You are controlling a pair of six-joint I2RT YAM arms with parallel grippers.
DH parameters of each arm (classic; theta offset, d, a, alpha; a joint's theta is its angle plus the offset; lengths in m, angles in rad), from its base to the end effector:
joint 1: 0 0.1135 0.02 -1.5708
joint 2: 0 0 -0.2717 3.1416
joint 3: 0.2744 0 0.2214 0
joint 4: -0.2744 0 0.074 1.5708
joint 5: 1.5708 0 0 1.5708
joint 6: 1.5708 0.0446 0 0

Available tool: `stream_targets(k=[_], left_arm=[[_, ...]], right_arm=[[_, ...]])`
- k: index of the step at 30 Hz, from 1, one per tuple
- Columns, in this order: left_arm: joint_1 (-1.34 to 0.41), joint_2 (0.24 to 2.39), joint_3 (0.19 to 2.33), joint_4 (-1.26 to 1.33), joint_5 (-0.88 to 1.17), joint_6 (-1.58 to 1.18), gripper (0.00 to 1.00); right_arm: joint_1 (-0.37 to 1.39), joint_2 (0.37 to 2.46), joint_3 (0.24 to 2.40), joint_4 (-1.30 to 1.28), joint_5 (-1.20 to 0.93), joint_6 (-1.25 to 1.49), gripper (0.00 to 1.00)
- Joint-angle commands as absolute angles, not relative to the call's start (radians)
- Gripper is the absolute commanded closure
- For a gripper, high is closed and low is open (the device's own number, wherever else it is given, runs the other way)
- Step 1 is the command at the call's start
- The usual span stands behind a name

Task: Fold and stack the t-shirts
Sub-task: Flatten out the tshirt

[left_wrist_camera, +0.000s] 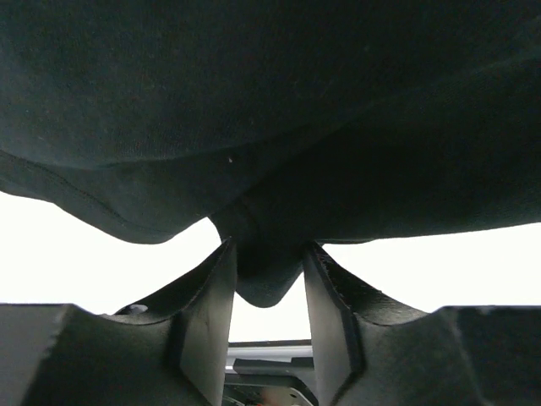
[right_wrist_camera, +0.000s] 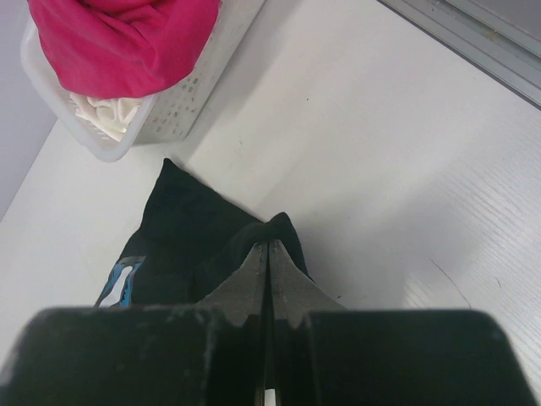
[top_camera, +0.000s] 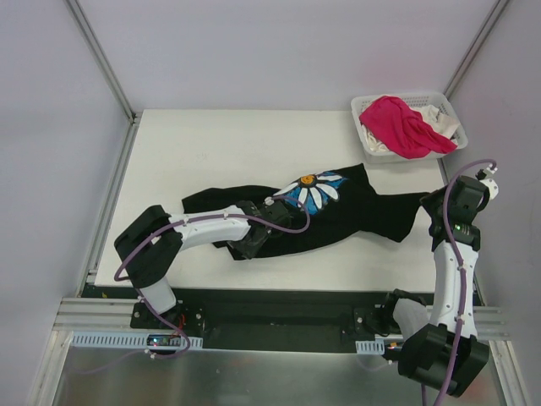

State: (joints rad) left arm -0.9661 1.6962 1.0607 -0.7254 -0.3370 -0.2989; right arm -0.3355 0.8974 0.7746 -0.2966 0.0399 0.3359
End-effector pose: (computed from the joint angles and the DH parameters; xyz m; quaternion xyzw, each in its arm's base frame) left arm 0.1743 -0.2263 0.1913 0.3044 0.9321 0.0735 0.1819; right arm 0.1672 -0.0602 0.3110 0.2865 0.7883 -0.0166 0.5443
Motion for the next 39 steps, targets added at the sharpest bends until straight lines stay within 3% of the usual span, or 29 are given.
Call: stream_targets(k=[1,6,9,14,18,27,39], left_arm=[[-0.963,1.666,1.058,-0.733,-0.316,-0.276,0.65],[-0.962,1.667,1.057,-0.732,-0.318,-0.279,0.64],[-0.962,1.663,1.048,-0.727,-0.316,-0.285,0.70],[-0.963,1.657,1.040,-0.721,-0.344,-0.301,0.92],[-0.962,1.646,1.040,-0.698,-0.388,-0.327,0.99],[-0.948,1.556,1.035,-0.646,-0.597,-0.448,1.00],[-0.793,1.364,1.017,-0.479,-0.738,-0.494,0.99]], right_arm=[[-0.330,0.871,0.778,-0.281,0.048,0.328,0.99],[-0.330,0.873,0.778,-0.282,0.054,0.327,0.99],[-0.330,0.873,0.778,-0.281,0.054,0.328,0.99],[-0.330,0.879,0.778,-0.275,0.054,0.327,0.99],[-0.328,0.894,0.776,-0.272,0.052,0.319,0.99],[-0.267,0.977,0.798,-0.278,0.087,0.255,0.99],[-0.095,1.035,0.859,-0.345,0.169,0.143,0.99]])
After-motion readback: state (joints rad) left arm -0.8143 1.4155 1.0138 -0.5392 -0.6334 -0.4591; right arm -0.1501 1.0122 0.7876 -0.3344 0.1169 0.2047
